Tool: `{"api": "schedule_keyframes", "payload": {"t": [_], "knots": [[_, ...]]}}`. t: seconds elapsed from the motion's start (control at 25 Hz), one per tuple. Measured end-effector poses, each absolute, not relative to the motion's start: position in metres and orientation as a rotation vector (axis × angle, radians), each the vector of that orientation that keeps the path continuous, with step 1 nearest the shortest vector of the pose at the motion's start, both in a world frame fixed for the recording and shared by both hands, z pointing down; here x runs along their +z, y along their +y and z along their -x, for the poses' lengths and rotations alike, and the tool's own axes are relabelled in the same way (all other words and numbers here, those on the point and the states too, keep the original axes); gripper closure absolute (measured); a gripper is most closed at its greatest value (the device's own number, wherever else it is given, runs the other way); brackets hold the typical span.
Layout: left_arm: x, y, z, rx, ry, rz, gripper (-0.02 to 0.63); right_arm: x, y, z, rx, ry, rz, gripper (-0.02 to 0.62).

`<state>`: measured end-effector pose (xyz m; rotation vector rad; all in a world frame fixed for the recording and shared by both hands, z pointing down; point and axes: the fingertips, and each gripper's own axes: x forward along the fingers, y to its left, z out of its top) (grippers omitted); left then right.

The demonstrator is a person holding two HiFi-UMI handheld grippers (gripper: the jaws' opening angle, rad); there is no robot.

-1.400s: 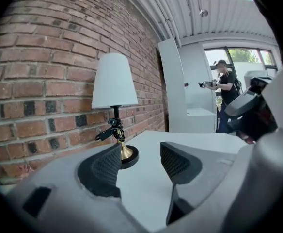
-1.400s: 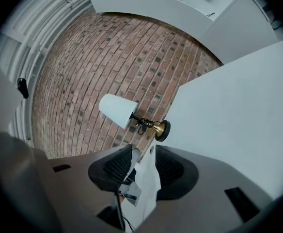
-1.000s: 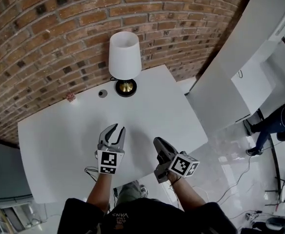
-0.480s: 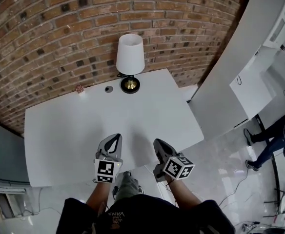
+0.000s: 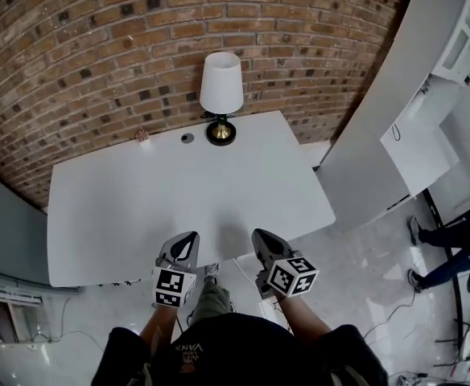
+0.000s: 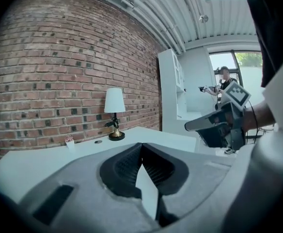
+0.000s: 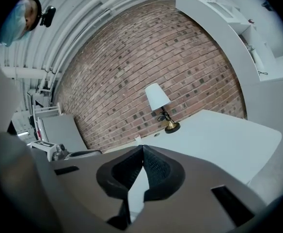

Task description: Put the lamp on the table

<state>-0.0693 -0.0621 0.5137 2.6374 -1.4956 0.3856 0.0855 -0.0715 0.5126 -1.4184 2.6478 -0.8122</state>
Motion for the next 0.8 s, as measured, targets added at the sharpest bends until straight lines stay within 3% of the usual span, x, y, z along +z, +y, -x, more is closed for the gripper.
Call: {"api": "schedule_keyframes", "payload": {"t": [0.8], "knots": [[0.511,-0.015,0.073,0.431,-1.552,-2.607,0.595,0.523,-0.029,-0.107,-0.793,2.669,1.536,0.598]]}}
